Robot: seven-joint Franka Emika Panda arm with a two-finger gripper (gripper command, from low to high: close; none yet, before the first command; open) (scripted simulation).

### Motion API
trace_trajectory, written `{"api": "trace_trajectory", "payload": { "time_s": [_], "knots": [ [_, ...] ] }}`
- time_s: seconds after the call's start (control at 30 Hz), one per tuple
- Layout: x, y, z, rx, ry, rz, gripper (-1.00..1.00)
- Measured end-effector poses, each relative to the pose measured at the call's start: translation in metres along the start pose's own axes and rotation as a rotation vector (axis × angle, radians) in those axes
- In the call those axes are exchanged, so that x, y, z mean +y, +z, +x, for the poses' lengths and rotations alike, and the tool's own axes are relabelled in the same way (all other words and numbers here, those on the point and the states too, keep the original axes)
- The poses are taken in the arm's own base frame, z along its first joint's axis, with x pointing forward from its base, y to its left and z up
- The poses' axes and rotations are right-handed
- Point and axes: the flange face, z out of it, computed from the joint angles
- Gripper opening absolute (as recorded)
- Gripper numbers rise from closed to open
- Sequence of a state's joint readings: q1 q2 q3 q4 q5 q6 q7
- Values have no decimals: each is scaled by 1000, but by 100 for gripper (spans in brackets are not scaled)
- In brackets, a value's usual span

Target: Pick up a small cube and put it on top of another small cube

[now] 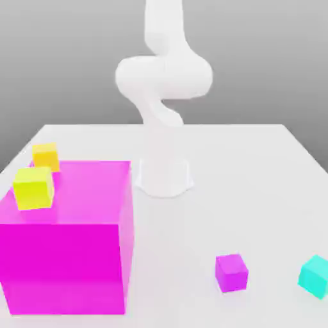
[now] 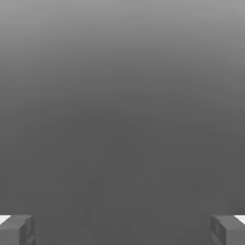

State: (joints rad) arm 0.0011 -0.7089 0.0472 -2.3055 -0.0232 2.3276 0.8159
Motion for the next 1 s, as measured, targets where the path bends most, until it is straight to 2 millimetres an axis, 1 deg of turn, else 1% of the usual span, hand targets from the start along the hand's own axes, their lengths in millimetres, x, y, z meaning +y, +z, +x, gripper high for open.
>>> {"api": "trace_trajectory", "payload": {
  "time_s": [0.13, 0.27, 0.4, 0.53, 0.67, 0.77, 0.83, 0.93, 1.0],
  "knots": [
    [-26, 75, -34, -69, -86, -85, 0],
    [-43, 145, -78, -144, -173, -154, 0],
    [-52, 208, -132, -226, -262, -208, 0],
    [-52, 263, -193, -318, -350, -250, 0],
    [-48, 304, -270, -423, -452, -271, 0],
    [-36, 332, -319, -502, -503, -290, 0],
    [-26, 346, -353, -558, -537, -297, 0],
    [-11, 360, -409, -648, -589, -301, 0],
    [0, 376, -431, -673, -600, -300, 0]
  ]
}}
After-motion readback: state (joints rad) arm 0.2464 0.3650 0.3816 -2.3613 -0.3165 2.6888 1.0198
